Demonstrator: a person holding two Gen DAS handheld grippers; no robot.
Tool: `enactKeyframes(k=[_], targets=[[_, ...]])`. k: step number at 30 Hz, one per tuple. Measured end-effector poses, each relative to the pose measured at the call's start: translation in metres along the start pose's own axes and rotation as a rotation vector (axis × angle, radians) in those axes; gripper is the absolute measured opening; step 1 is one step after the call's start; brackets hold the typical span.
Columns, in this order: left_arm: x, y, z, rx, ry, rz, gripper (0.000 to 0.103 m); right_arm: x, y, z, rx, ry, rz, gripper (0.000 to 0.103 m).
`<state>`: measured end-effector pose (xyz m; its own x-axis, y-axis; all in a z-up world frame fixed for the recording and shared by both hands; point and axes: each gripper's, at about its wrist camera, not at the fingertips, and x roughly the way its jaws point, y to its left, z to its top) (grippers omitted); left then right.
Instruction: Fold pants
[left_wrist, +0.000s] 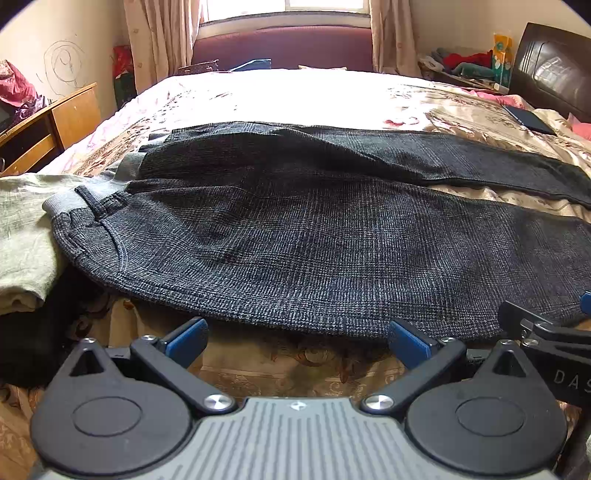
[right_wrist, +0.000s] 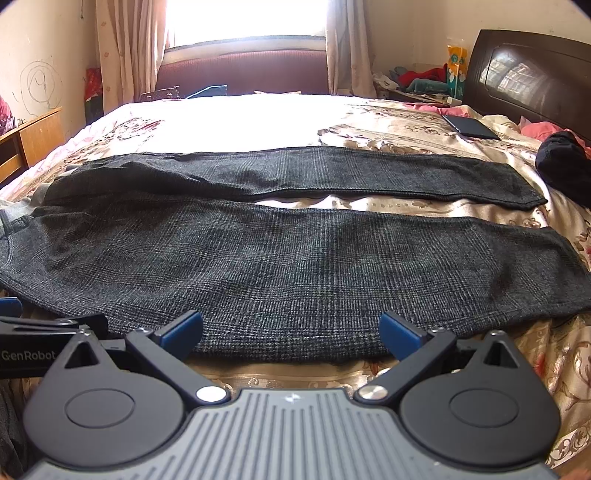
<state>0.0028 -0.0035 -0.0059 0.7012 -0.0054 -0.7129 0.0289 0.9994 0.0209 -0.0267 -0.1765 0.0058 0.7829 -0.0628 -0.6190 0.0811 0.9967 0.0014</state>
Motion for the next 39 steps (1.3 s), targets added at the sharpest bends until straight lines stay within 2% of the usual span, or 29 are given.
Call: enactKeyframes(k=[39], targets=[[0.0015, -0.0018, -0.0010, 0.003, 0.003, 0.000, 0.103, 0.0033, -0.0012, -0.0001, 0.002, 0.006, 0.004, 0.101]])
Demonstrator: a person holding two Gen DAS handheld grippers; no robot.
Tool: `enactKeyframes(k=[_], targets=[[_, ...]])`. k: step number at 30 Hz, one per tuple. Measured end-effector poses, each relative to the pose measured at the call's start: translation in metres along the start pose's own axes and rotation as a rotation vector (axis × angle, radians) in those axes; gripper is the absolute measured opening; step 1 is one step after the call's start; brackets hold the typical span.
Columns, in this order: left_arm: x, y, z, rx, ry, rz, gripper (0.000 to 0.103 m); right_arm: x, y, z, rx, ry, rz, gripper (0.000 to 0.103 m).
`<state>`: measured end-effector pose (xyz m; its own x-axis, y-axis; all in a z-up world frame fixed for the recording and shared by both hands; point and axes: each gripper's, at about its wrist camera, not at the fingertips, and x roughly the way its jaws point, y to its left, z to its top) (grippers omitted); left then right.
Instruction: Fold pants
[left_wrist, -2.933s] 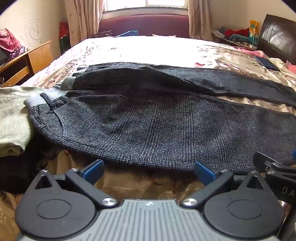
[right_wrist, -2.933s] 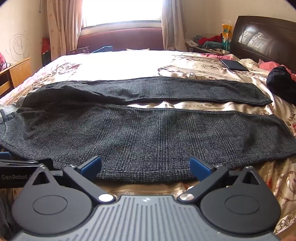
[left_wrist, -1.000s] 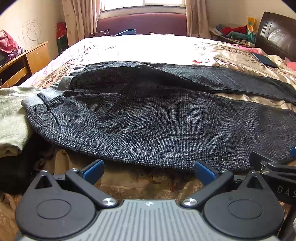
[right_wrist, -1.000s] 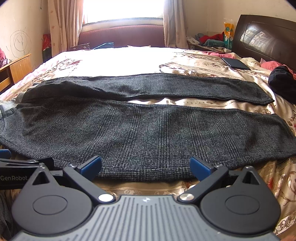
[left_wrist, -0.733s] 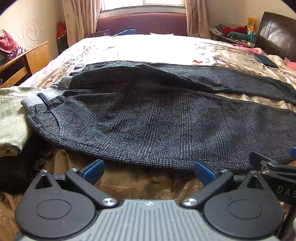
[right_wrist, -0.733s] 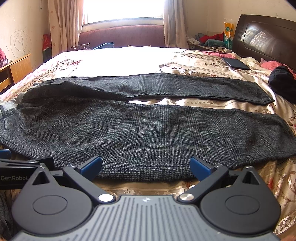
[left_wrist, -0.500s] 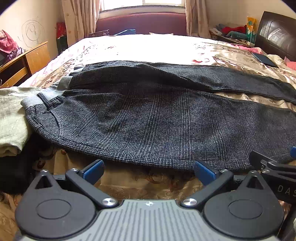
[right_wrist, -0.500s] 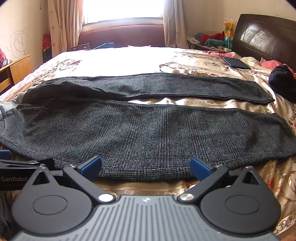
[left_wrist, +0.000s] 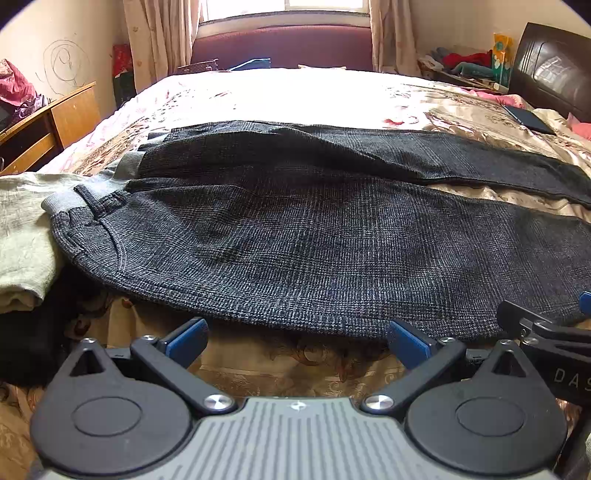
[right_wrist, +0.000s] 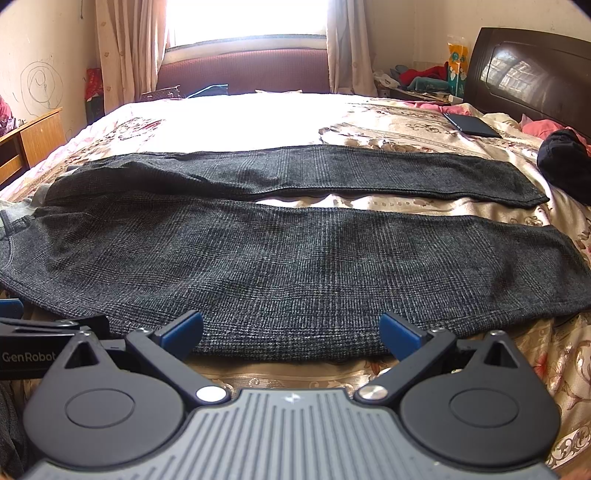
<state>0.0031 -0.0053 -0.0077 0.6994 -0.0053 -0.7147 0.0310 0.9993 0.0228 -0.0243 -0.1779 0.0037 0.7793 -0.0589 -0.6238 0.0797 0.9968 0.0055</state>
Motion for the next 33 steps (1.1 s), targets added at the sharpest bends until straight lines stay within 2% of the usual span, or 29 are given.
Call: enactKeyframes(k=[15, 22, 29, 33], targets=[[0.000, 0.004, 0.001, -0.017, -0.001, -0.016, 0.103, 0.003, -0.003, 0.003, 0.016, 0.014, 0.024, 0.100], [-0.013, 0.013, 0.015, 0.005, -0.061, -0.023, 0.103, -0.001, -0.002, 0.017, 0.011, -0.010, 0.061, 0.100], [-0.011, 0.054, 0.048, 0.055, -0.122, 0.030, 0.103, 0.020, 0.003, 0.047, -0.022, -0.013, 0.104, 0.099], [0.007, 0.072, 0.049, 0.077, -0.086, 0.073, 0.103, 0.033, 0.010, 0.046, -0.056, 0.012, 0.106, 0.096]])
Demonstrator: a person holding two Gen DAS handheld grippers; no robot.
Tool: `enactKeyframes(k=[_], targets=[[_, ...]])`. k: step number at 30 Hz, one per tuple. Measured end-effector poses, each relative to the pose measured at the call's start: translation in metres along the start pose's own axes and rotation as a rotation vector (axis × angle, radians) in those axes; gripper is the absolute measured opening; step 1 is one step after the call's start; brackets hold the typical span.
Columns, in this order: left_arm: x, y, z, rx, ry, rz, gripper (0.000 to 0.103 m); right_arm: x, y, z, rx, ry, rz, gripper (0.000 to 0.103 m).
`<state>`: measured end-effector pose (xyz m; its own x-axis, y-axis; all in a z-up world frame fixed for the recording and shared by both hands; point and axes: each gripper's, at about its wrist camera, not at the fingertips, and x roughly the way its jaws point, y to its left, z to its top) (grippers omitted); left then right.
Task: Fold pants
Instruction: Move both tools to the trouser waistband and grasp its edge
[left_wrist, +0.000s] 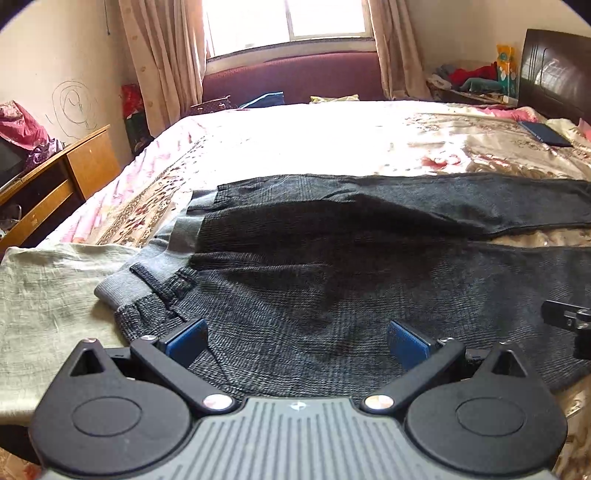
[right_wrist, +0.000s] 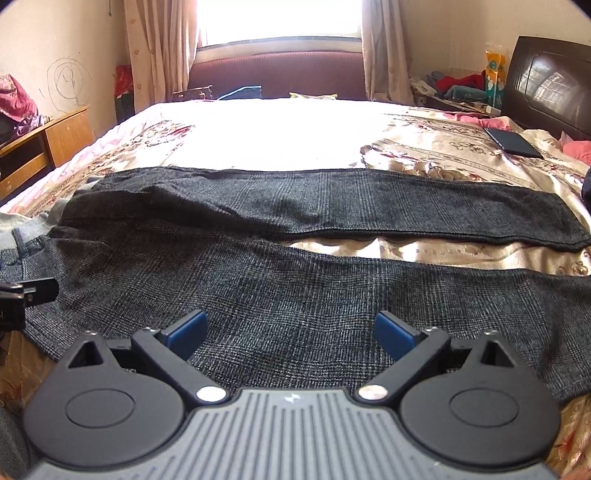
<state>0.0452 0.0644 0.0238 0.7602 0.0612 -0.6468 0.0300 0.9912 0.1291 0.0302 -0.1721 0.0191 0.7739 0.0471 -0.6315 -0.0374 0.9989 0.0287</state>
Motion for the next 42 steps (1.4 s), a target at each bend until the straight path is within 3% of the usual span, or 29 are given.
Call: enactKeyframes(k=[5, 8, 11, 17, 19, 21, 23, 25, 31, 33, 36, 38, 42], targets=[[0.029, 0.011, -0.007, -0.014, 0.157, -0.044, 0.103, 0.020, -0.015, -0.017, 0.037, 0.120, -0.038, 0.096], [0.025, 0.005, -0.006, 0.021, 0.134, -0.057, 0.103, 0.014, -0.030, -0.016, 0.047, 0.128, -0.085, 0.096], [0.017, -0.012, -0.006, 0.087, 0.090, -0.086, 0.103, -0.001, -0.061, -0.012, 0.134, 0.114, -0.128, 0.096], [0.022, -0.058, -0.003, 0.159, 0.094, -0.224, 0.103, -0.015, -0.135, -0.023, 0.297, 0.146, -0.290, 0.096], [0.030, -0.076, -0.007, 0.221, 0.114, -0.236, 0.103, -0.014, -0.161, -0.027, 0.417, 0.164, -0.279, 0.094], [0.034, -0.084, -0.010, 0.253, 0.123, -0.229, 0.103, -0.015, -0.174, -0.026, 0.452, 0.160, -0.265, 0.092], [0.034, -0.080, -0.005, 0.253, 0.127, -0.249, 0.103, -0.014, -0.171, -0.017, 0.403, 0.173, -0.276, 0.090], [0.032, -0.070, 0.006, 0.255, 0.101, -0.248, 0.103, -0.012, -0.160, -0.004, 0.328, 0.155, -0.235, 0.088], [0.032, -0.013, 0.067, 0.356, -0.068, -0.160, 0.103, 0.026, -0.101, 0.063, 0.025, 0.081, -0.036, 0.082], [0.045, 0.015, 0.095, 0.357, -0.097, -0.125, 0.103, 0.048, -0.075, 0.090, -0.081, 0.069, 0.043, 0.074], [0.076, 0.054, 0.133, 0.335, -0.121, -0.081, 0.103, 0.086, -0.037, 0.127, -0.207, 0.060, 0.149, 0.074], [0.105, 0.076, 0.153, 0.316, -0.110, -0.056, 0.103, 0.117, -0.015, 0.147, -0.293, 0.059, 0.206, 0.074], [0.175, 0.122, 0.176, 0.224, -0.012, -0.089, 0.103, 0.194, 0.026, 0.176, -0.433, 0.107, 0.286, 0.074]])
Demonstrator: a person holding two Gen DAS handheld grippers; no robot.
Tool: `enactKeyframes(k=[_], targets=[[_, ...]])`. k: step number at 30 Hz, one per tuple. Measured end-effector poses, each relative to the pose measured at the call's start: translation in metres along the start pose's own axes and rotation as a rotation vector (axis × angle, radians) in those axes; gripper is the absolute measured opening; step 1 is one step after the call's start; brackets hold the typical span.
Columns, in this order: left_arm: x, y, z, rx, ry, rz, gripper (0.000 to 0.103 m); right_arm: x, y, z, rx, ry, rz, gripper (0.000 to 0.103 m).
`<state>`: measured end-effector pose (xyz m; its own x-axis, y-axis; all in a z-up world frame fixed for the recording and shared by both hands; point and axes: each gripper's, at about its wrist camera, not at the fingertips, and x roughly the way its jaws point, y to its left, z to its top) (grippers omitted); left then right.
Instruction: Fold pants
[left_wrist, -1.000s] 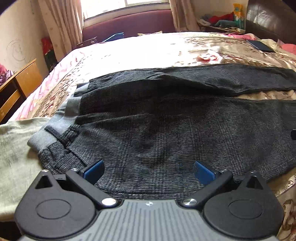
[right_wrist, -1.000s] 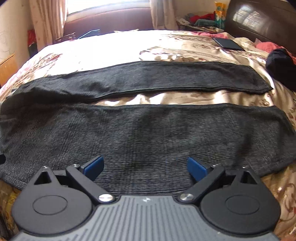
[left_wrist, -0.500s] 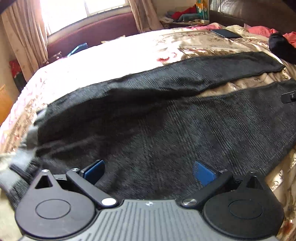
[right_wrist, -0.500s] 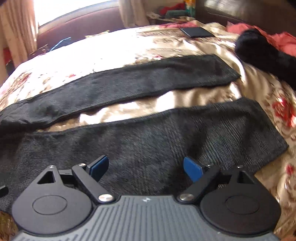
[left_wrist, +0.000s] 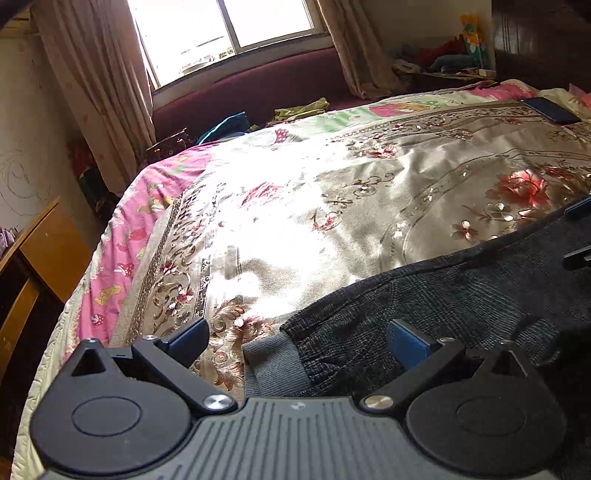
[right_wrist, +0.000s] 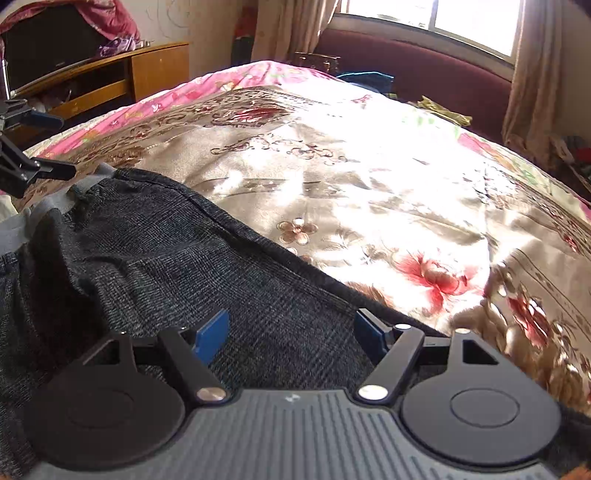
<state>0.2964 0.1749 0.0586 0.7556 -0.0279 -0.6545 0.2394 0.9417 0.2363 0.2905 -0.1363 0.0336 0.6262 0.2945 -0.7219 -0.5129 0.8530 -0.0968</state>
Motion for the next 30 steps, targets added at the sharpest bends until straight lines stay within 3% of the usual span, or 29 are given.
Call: enactKeyframes(k=[7, 14, 18, 19, 20, 22, 24, 26, 27, 28, 30], targets=[[0.064, 0.030, -0.023, -0.052, 0.108, -0.074, 0.103, 0.085, 0.001, 0.035, -0.080, 0.057, 0.075, 0.075], [0.083, 0.042, -0.024, -0.141, 0.146, -0.140, 0.103, 0.098, 0.004, 0.041, -0.117, 0.088, 0.086, 0.077], [0.086, 0.041, -0.022, -0.153, 0.151, -0.164, 0.103, 0.100, -0.003, 0.039, -0.058, 0.105, 0.107, 0.077], [0.083, 0.039, -0.021, -0.144, 0.140, -0.182, 0.091, 0.100, -0.004, 0.038, -0.051, 0.100, 0.107, 0.077], [0.080, 0.037, -0.020, -0.137, 0.131, -0.198, 0.085, 0.100, -0.004, 0.036, -0.047, 0.094, 0.108, 0.075], [0.078, 0.035, -0.018, -0.123, 0.130, -0.182, 0.080, 0.097, -0.001, 0.035, -0.041, 0.089, 0.126, 0.059], [0.077, 0.035, -0.017, -0.124, 0.126, -0.172, 0.075, 0.093, 0.004, 0.038, -0.041, 0.099, 0.152, 0.017], [0.070, 0.037, -0.015, -0.137, 0.113, -0.161, 0.067, 0.090, 0.012, 0.042, -0.066, 0.112, 0.127, 0.009], [0.066, 0.038, -0.014, -0.145, 0.101, -0.160, 0.060, 0.087, 0.016, 0.044, -0.088, 0.115, 0.108, 0.004], [0.062, 0.040, -0.013, -0.148, 0.093, -0.150, 0.043, 0.083, 0.018, 0.046, -0.096, 0.113, 0.099, 0.003], [0.053, 0.046, -0.010, -0.163, 0.083, -0.150, 0.035, 0.067, 0.020, 0.051, -0.091, 0.081, 0.082, 0.003]])
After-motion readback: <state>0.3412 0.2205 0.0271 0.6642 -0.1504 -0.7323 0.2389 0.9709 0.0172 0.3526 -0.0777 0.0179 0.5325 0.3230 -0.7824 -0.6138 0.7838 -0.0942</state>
